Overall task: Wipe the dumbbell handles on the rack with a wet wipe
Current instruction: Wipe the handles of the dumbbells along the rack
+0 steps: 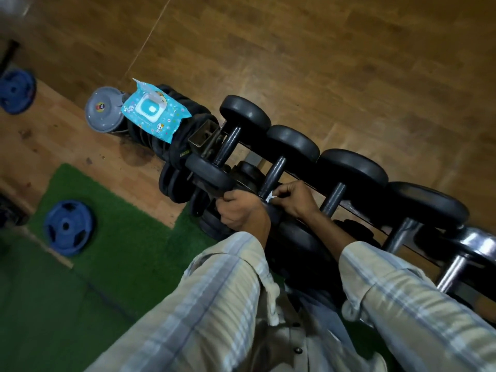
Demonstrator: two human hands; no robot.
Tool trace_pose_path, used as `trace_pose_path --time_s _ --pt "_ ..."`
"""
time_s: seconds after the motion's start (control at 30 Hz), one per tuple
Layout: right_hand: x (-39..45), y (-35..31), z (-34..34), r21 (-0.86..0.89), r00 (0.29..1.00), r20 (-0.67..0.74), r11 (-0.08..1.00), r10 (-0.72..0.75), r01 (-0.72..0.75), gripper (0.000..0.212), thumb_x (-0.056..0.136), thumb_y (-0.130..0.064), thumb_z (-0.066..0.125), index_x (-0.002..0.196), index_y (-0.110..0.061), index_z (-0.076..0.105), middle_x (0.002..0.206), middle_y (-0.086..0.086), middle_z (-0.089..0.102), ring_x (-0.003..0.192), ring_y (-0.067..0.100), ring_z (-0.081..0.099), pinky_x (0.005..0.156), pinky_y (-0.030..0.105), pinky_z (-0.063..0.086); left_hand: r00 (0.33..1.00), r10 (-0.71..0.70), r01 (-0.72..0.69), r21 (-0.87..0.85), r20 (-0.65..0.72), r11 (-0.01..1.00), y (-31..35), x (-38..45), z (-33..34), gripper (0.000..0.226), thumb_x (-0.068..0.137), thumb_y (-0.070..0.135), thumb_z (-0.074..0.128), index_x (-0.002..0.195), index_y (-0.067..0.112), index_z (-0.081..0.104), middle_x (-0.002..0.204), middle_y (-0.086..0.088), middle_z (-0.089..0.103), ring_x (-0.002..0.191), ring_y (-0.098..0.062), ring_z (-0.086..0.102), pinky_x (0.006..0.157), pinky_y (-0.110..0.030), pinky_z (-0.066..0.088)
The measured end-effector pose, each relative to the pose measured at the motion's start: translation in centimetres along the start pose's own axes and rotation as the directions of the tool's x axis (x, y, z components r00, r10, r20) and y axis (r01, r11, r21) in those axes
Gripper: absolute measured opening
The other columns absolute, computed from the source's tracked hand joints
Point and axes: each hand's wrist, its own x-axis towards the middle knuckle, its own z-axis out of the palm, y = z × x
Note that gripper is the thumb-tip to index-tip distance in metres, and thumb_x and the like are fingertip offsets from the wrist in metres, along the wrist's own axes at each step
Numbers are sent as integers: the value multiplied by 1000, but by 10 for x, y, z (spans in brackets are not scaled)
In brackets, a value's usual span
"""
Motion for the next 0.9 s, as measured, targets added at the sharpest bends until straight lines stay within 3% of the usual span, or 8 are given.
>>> trace_pose_path --time_s 0.23,0.4,0.5,0.6,0.67,0.7,0.77,0.9 --pt "22 -4 7 297 939 247 904 238 -307 32 85 5 64 87 -21 82 77 0 77 60 12 58 59 26 45 989 107 -100 75 -99 992 -2 -2 7 26 94 18 52 96 3 73 86 -22 73 87 -41 65 74 -37 33" --pt "20 -17 3 474 888 371 766 272 -433 21 55 5 59 62 -14 66 64 6 60 59 21 50 54 28 36 986 93 -77 115 -139 990 -5 -2 10 25 92 19 51 93 4 70 85 -21 71 86 -41 63 73 -38 29" --pt "22 -21 2 594 875 427 660 226 -460 26 69 -2 60 50 -19 63 54 -3 53 47 11 37 51 26 21 987 81 -68 95 -139 993 -2 -4 9 24 93 17 52 95 1 70 90 -23 71 90 -43 62 76 -38 29" --pt "25 -31 5 568 866 444 675 230 -471 12 78 -30 81 78 -19 79 74 0 72 60 14 61 57 27 45 989 81 -65 129 -125 990 -1 -4 8 25 95 20 51 98 5 71 93 -21 72 95 -41 62 79 -38 30" --pt "27 -32 13 529 858 432 693 276 -490 50 63 -41 93 100 -10 80 94 8 79 83 25 74 79 38 60 991 61 -47 124 -118 991 0 -3 8 25 95 22 50 99 7 70 93 -20 72 94 -41 63 80 -41 34" --pt "28 -32 17 529 871 385 701 305 -479 56 59 -38 94 103 -7 79 96 11 79 89 28 75 83 41 60 992 58 -45 115 -112 992 0 -2 8 25 95 22 50 98 7 69 92 -21 72 93 -42 63 78 -41 37" --pt "25 -34 20 511 897 284 738 339 -441 53 58 -32 90 101 -3 78 89 10 79 85 26 75 77 38 61 993 59 -49 104 -98 993 1 -2 8 25 95 20 50 99 5 69 92 -22 72 93 -43 62 76 -42 38" --pt "17 -34 17 441 916 139 805 376 -397 73 50 -48 93 104 -4 72 89 9 79 80 24 78 70 38 64 996 51 -44 92 -69 995 4 -2 7 26 95 20 48 101 3 67 98 -22 72 95 -42 63 77 -41 40"
